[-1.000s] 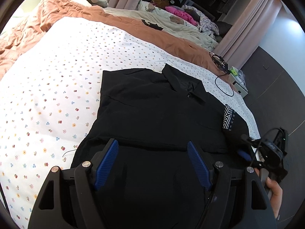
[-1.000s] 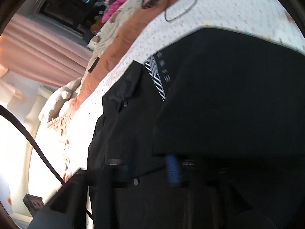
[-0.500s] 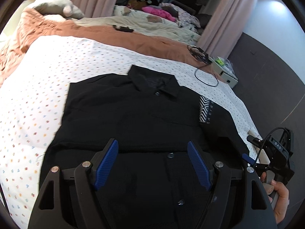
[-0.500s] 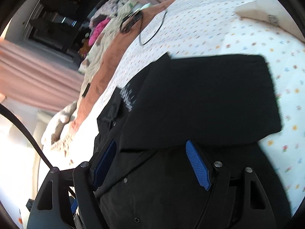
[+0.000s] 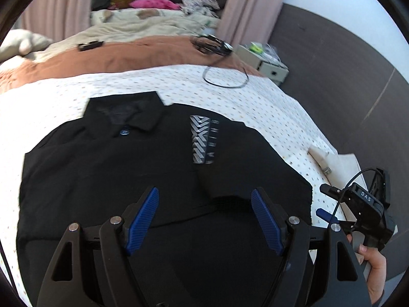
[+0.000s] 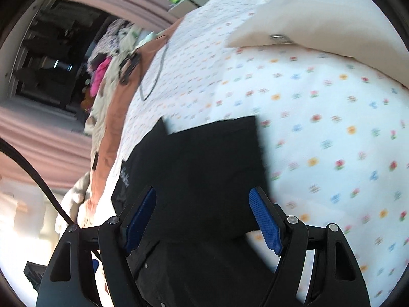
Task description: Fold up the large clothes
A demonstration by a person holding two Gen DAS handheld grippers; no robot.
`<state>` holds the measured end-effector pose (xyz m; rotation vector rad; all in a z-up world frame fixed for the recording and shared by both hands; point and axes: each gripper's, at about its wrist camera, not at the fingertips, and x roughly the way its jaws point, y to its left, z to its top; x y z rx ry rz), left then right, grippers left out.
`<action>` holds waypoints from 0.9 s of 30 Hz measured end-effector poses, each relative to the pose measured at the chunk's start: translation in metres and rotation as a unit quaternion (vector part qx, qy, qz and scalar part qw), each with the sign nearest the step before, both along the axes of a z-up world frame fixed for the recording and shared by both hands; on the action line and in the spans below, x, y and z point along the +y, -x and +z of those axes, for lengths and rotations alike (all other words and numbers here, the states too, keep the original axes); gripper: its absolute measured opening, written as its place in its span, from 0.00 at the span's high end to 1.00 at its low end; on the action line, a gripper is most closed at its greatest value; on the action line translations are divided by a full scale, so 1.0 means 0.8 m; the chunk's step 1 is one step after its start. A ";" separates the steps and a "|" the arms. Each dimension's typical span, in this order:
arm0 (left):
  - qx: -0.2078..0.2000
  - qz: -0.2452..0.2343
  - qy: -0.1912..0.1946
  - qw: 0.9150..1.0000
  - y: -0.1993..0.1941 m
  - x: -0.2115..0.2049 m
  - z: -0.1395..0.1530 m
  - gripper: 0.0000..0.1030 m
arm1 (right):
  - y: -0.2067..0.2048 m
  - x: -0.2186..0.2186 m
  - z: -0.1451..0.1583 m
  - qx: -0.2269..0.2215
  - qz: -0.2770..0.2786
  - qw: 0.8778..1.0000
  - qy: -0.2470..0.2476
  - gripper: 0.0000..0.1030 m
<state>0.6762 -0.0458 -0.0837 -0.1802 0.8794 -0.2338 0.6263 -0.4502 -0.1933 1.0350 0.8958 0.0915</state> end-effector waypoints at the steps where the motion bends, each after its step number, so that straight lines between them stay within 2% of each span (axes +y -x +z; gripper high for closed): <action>1: 0.004 -0.004 -0.002 1.000 -0.006 -0.008 -0.002 0.27 | 0.004 -0.004 0.000 0.003 -0.003 1.000 -0.001 0.28; 9: 0.037 -0.030 -0.034 0.998 -0.053 -0.059 -0.034 0.27 | 0.013 -0.026 -0.008 0.033 0.025 0.999 -0.008 0.28; 13: 0.055 -0.047 -0.061 0.996 -0.075 -0.080 -0.052 0.34 | 0.010 -0.025 -0.012 0.027 0.037 0.999 -0.018 0.28; 15: 0.068 -0.048 -0.073 0.994 -0.083 -0.083 -0.063 0.47 | -0.001 -0.028 -0.025 0.029 0.031 0.999 -0.033 0.29; 16: 0.078 -0.049 -0.075 0.993 -0.087 -0.084 -0.069 0.50 | -0.003 -0.030 -0.027 0.028 0.029 0.999 -0.035 0.30; 17: 0.082 -0.047 -0.075 0.993 -0.089 -0.084 -0.073 0.55 | -0.003 -0.031 -0.026 0.028 0.028 0.999 -0.035 0.31; 18: 0.088 -0.045 -0.073 0.992 -0.091 -0.082 -0.078 0.66 | -0.004 -0.031 -0.027 0.028 0.030 0.999 -0.030 0.31; 20: 0.096 -0.036 -0.073 0.992 -0.092 -0.078 -0.083 0.78 | -0.007 -0.028 -0.028 0.026 0.034 0.999 -0.018 0.30; 21: 0.099 -0.029 -0.062 0.993 -0.091 -0.072 -0.085 0.81 | -0.008 -0.026 -0.027 0.024 0.035 0.999 -0.012 0.31; 22: 0.102 -0.021 -0.046 0.993 -0.090 -0.065 -0.085 0.82 | -0.009 -0.026 -0.026 0.019 0.035 0.999 -0.009 0.33; 24: 0.096 -0.005 -0.040 0.995 -0.088 -0.055 -0.084 0.87 | -0.011 -0.022 -0.034 0.022 0.040 0.999 -0.016 0.80; 25: 0.093 0.003 -0.038 0.995 -0.086 -0.050 -0.083 0.87 | -0.012 -0.020 -0.042 0.025 0.041 0.998 -0.030 0.84; 27: 0.095 0.018 -0.005 0.995 -0.084 -0.033 -0.081 0.88 | -0.014 -0.019 -0.047 0.019 0.042 0.998 -0.042 0.92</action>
